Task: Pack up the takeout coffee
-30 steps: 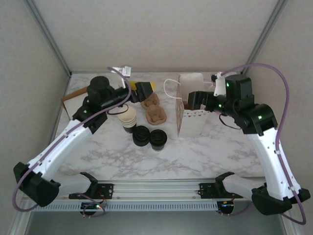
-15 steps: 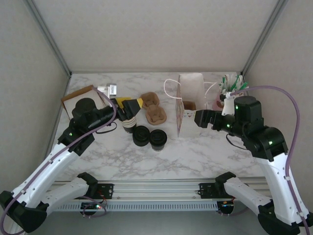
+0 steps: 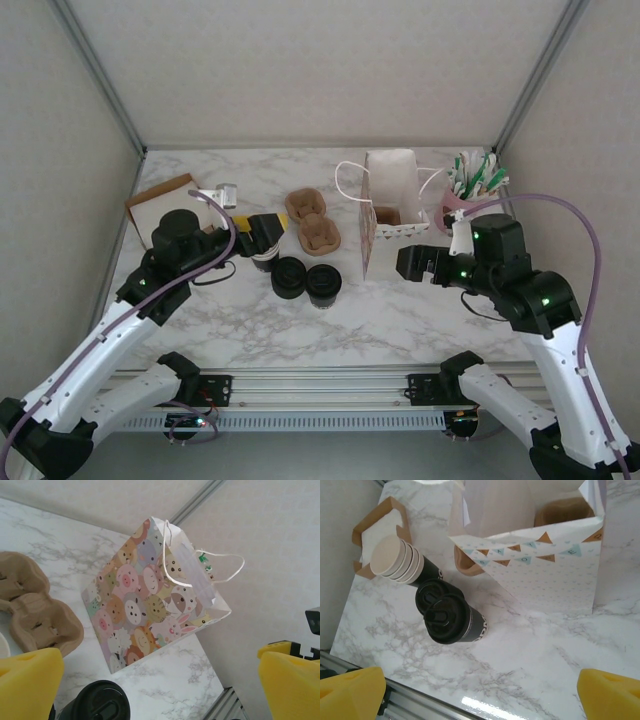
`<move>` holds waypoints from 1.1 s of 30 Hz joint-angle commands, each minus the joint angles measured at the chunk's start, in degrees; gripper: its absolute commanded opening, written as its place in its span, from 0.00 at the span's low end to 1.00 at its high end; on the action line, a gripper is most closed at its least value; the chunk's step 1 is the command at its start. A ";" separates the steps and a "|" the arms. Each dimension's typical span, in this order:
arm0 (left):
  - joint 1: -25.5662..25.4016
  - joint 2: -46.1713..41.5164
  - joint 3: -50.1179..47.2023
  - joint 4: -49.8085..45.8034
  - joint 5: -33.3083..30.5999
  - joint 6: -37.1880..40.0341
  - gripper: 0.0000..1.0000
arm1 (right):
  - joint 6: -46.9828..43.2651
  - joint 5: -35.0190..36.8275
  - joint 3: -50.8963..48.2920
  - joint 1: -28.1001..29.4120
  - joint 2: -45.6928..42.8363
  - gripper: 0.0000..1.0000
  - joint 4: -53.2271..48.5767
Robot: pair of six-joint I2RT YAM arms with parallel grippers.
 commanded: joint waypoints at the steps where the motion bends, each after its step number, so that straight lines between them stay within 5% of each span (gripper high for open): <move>1: 0.15 0.19 1.72 -1.76 -2.01 1.49 1.00 | -0.18 -4.75 -1.18 -0.02 1.36 0.99 0.18; 11: 0.19 2.92 -1.28 1.61 -5.48 1.51 1.00 | -1.90 -5.85 1.83 7.41 8.10 0.99 3.18; 21: 1.70 5.69 -2.11 1.05 -11.08 3.67 1.00 | -3.96 8.05 10.24 21.92 23.24 0.99 0.69; 25: 3.77 8.12 -0.91 0.80 -8.18 3.48 1.00 | -5.87 13.44 14.76 25.75 29.91 0.99 -1.56; 33: 11.58 10.54 -2.71 4.66 2.32 0.88 1.00 | -9.77 11.20 21.25 27.15 38.47 0.99 -1.59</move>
